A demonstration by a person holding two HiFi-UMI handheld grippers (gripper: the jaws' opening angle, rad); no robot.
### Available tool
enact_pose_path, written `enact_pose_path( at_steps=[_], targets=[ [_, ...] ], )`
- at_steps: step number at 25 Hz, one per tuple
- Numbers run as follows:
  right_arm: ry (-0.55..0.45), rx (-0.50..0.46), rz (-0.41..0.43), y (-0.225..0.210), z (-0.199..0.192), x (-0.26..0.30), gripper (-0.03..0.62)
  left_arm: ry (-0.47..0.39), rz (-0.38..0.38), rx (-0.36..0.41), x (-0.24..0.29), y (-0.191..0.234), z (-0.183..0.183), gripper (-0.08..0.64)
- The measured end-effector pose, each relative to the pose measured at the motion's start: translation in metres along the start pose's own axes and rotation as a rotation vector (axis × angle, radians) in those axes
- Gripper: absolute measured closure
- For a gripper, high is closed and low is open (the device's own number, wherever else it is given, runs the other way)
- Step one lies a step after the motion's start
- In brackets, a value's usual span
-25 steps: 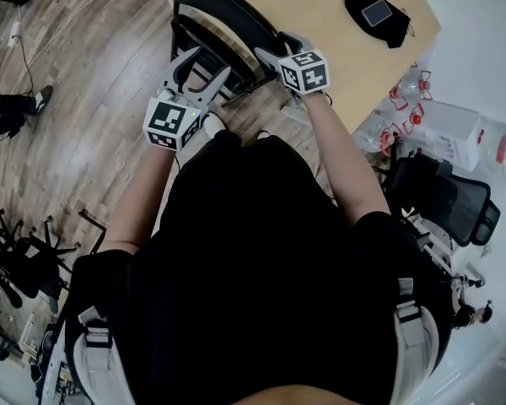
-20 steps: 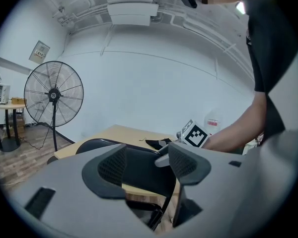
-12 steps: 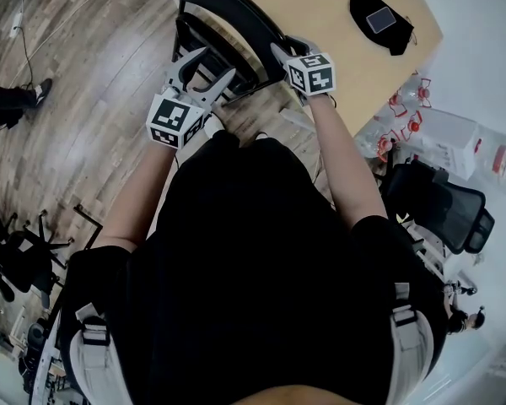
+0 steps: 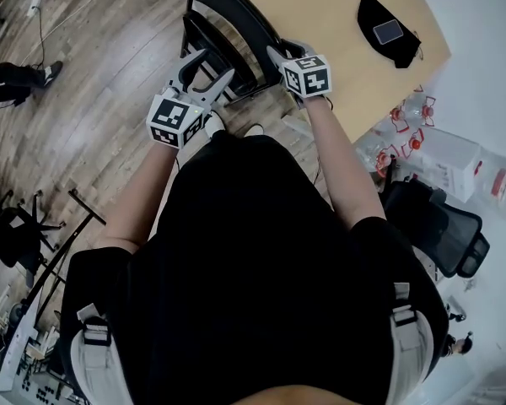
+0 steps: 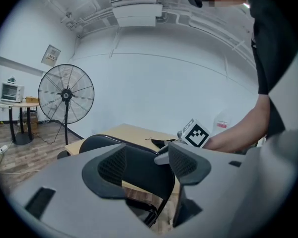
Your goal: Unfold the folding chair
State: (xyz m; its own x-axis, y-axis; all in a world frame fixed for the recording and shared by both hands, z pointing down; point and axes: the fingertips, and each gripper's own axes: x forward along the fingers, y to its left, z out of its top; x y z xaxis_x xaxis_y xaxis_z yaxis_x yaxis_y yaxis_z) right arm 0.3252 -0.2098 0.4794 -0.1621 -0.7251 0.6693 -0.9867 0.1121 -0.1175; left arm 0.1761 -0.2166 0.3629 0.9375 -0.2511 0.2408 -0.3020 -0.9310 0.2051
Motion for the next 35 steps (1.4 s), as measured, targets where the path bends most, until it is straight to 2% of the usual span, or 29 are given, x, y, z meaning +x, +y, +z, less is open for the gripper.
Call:
enact_pose_path(
  at_steps=[11,17,23,29,35],
  targets=[
    [-0.022,-0.06,0.065,0.037,-0.003,-0.007,0.448,0.014,0.173,-0.042,-0.03,-0.02,-0.012,0.302],
    [-0.047,-0.108,0.079,0.056,-0.003,-0.009,0.446,0.043,0.271,-0.064,-0.038,-0.007,-0.029,0.302],
    [-0.033,-0.124,0.074,0.083,-0.002,-0.009,0.446,0.091,0.374,-0.179,-0.047,0.023,-0.055,0.301],
    [-0.028,-0.12,0.048,0.088,-0.003,-0.009,0.446,0.158,0.474,-0.295,-0.043,0.064,-0.095,0.296],
    [-0.027,-0.136,0.016,0.093,-0.002,-0.007,0.446,0.227,0.532,-0.405,-0.031,0.096,-0.141,0.268]
  ],
)
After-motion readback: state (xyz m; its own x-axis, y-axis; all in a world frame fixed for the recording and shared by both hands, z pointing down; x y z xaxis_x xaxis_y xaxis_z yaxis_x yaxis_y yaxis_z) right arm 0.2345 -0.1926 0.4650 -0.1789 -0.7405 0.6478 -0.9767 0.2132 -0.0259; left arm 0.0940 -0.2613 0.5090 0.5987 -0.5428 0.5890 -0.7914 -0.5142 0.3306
